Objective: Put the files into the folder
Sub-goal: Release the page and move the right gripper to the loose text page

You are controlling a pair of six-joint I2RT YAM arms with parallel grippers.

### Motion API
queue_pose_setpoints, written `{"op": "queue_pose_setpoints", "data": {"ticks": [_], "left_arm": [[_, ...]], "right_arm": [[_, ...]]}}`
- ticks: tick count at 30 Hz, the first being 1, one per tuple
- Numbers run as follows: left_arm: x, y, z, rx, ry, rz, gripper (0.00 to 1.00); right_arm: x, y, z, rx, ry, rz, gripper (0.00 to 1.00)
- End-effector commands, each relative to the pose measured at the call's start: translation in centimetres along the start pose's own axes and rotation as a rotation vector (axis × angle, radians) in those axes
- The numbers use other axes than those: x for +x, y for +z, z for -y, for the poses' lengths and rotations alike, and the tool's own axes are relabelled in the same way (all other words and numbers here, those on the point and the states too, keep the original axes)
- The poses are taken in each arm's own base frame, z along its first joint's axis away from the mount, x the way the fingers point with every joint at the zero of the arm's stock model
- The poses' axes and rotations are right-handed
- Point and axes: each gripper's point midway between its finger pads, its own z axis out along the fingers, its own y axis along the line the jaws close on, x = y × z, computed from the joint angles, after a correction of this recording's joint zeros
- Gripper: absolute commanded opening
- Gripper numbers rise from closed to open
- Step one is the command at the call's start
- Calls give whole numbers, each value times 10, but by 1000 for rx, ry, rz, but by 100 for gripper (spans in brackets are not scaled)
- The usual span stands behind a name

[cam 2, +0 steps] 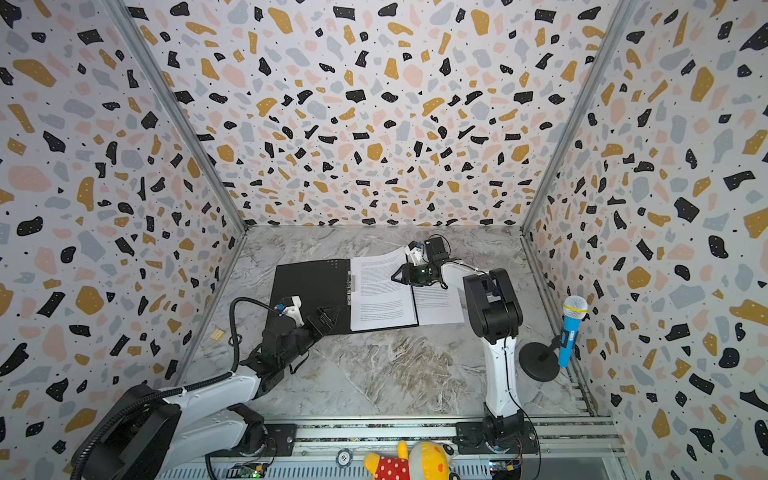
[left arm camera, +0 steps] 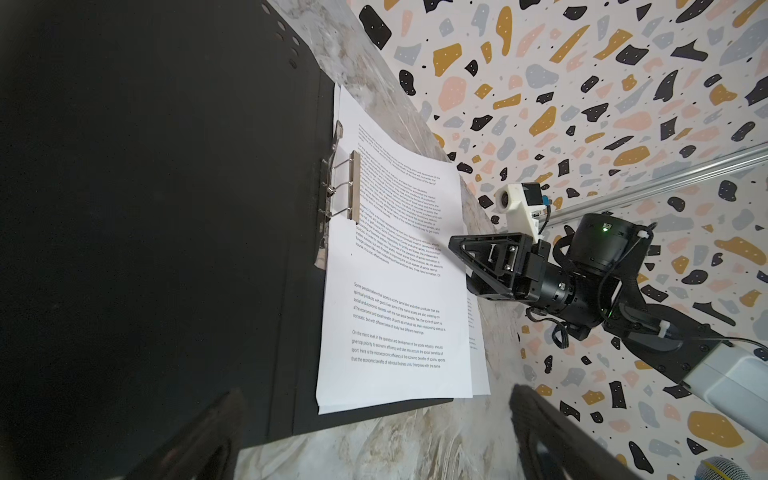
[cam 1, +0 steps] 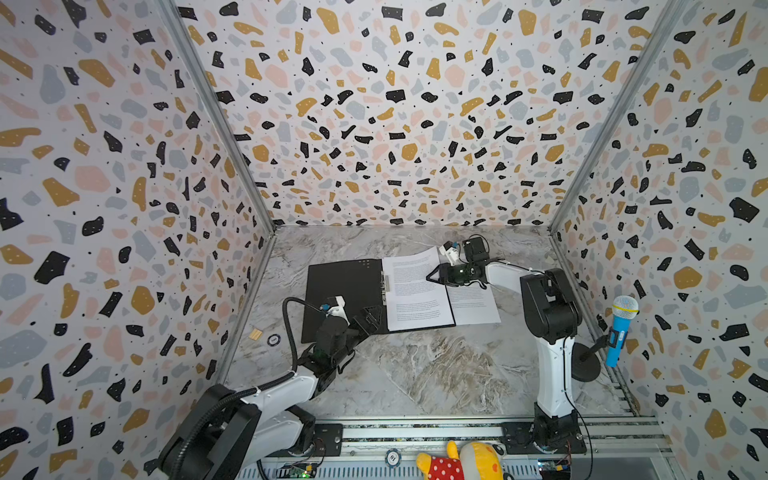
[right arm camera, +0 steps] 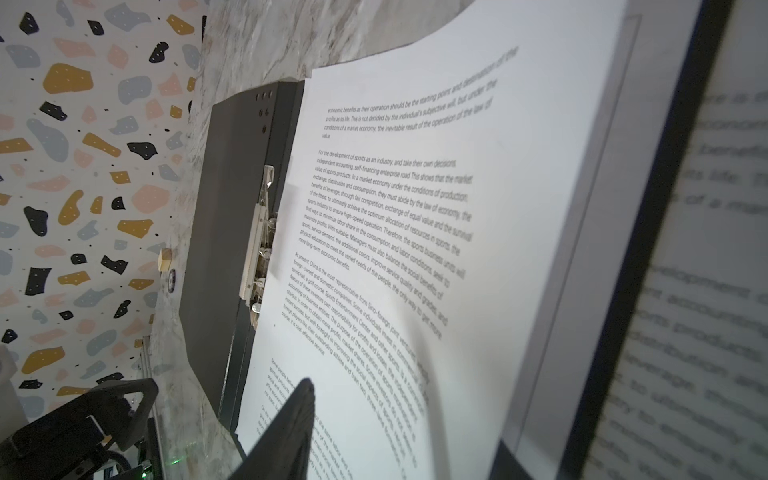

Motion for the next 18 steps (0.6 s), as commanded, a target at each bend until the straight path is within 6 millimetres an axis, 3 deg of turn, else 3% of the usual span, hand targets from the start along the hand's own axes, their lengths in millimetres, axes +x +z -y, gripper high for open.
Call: {"op": "queue_pose_setpoints", "data": {"ticks": [1, 12, 18], "left_arm": [[-5, -2, 7, 37, -2, 21, 100], [-4, -2, 7, 39, -3, 18, 99], [-4, -1, 8, 42, 1, 11, 100]], "right_arm": [[-23, -19, -15, 29, -46, 38, 56], [-28, -39, 3, 139, -38, 50, 67], [-37, -66, 22, 272, -66, 146, 73]]}}
